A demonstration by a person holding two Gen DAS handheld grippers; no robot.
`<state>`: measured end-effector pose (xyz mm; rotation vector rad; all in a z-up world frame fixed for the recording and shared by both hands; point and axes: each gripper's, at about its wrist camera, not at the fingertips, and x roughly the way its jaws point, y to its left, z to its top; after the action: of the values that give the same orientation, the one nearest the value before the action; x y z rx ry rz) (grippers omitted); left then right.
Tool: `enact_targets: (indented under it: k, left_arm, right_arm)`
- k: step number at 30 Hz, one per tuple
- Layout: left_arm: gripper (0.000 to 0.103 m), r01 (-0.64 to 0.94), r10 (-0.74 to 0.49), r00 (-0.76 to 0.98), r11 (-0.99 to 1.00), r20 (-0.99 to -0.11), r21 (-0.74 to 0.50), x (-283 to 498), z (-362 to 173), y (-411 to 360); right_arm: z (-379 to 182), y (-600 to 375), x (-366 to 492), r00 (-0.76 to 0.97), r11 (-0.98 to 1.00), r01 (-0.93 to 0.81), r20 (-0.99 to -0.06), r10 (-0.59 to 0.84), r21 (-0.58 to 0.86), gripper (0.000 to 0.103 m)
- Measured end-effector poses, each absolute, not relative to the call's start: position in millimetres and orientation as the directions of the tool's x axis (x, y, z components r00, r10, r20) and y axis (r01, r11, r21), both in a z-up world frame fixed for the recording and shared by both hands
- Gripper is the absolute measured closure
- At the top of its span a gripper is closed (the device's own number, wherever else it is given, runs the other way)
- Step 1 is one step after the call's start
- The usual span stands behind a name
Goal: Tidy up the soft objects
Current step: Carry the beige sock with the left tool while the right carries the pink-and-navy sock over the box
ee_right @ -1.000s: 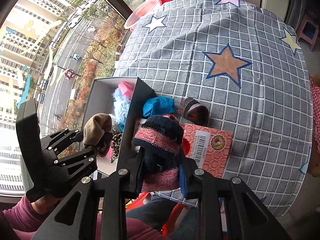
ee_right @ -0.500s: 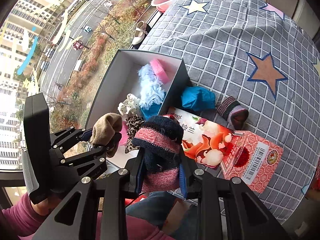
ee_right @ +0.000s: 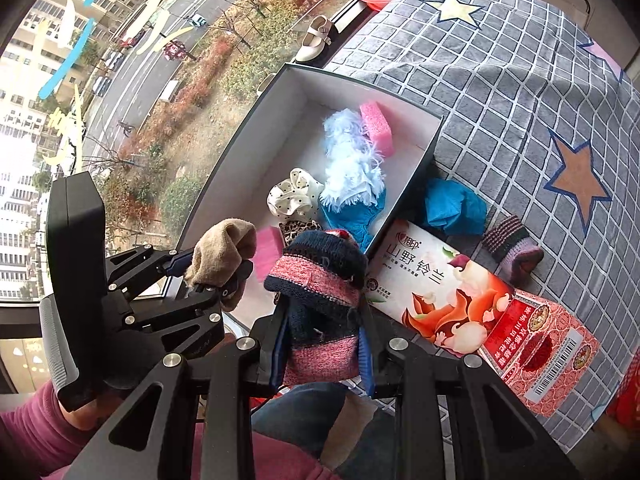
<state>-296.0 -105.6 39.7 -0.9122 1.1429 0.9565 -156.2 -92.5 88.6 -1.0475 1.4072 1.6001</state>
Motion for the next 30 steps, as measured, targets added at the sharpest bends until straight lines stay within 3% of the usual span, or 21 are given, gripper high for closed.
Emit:
enact_targets:
  k: [30]
  left_arm:
    - [0.068, -0.951, 0.077, 0.161, 0.277, -0.984, -0.134, -319, 14, -93]
  right_arm:
    - [66, -66, -186, -0.358, -0.187, -0.914, -0.933, -0.046, 0.360, 0.073]
